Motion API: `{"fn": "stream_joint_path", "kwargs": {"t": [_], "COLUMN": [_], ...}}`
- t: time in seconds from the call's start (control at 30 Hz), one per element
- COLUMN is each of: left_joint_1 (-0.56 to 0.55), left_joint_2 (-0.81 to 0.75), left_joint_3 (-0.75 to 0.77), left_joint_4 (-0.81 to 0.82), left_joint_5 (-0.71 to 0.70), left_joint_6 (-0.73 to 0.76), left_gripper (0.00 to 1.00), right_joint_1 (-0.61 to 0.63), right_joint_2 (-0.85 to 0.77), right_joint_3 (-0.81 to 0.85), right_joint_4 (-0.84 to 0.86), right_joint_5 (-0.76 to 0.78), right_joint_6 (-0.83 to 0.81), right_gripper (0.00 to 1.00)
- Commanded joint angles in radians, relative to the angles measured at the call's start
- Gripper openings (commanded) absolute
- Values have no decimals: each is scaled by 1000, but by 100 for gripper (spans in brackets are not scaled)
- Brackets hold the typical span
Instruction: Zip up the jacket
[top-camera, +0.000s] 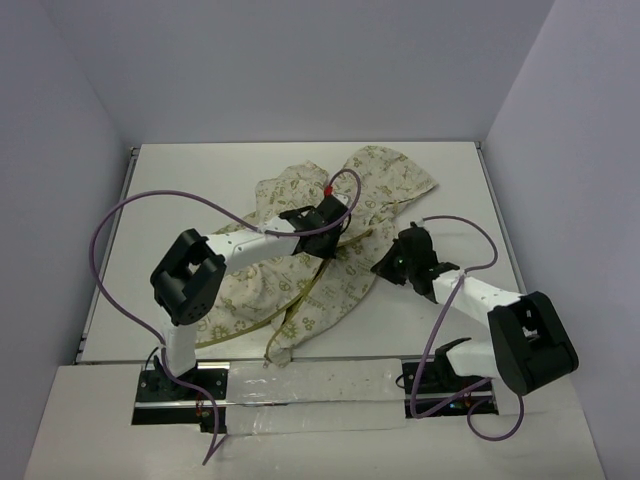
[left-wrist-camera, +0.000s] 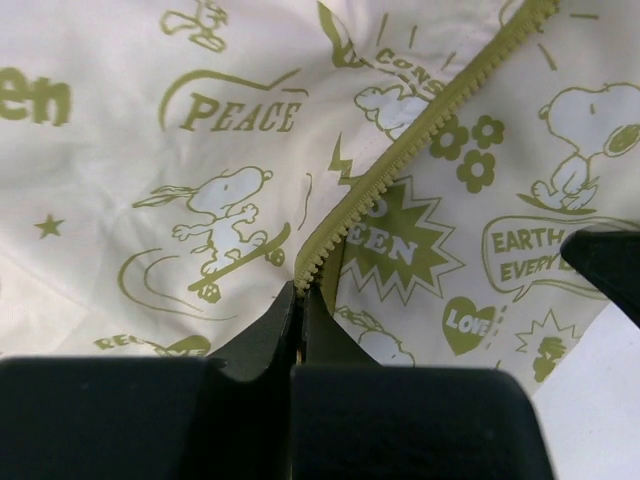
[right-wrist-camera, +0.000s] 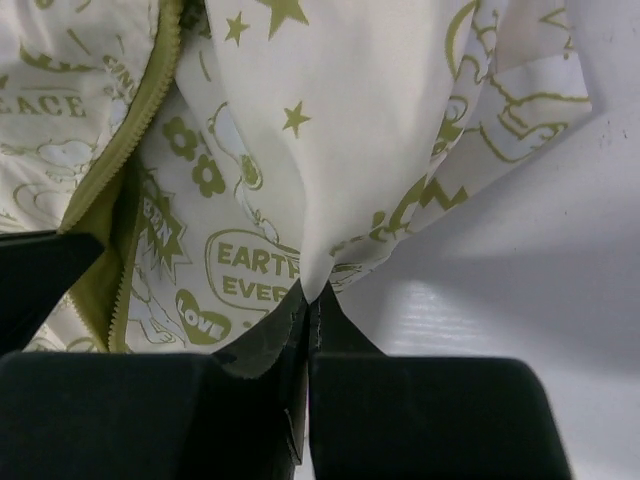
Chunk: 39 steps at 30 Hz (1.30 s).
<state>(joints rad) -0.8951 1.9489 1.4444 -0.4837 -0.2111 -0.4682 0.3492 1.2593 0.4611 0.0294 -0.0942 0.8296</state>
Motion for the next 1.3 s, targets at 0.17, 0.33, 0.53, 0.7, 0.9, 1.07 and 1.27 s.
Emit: {"fn": "stream_joint_path", "kwargs": {"t": [0.17, 0.33, 0.53, 0.7, 0.9, 1.07, 1.27], "left_joint_1": [111, 266, 408, 421, 424, 423, 422], "left_joint_2": [-210, -271, -115, 155, 156, -101, -418], "left_joint_3": [47, 194, 484, 825, 787, 546, 65], "left_joint_4": [-52, -142, -145, -251, -241, -181, -86], "left_joint_5": [-141, -270, -230, -210, -116, -134, -91], "left_joint_6": [-51, -113, -86, -47, -50, -58, -137], "left_gripper": [0, 0, 0, 8, 91, 92, 85], "right_joint_1": [-10, -46, -121, -125, -126, -109, 36], "right_joint_2": [-38, -68, 206, 425, 310, 102, -29], "right_joint_3": [147, 319, 659, 946, 831, 607, 420], "right_joint_4": [-80, -148, -202, -379, -351, -297, -235], "right_joint_5": [141, 270, 305, 313, 297, 248, 203], "right_joint_6": [-100, -203, -302, -340, -353, -339, -291], "right_gripper": [0, 0, 0, 54, 93, 93, 93]}}
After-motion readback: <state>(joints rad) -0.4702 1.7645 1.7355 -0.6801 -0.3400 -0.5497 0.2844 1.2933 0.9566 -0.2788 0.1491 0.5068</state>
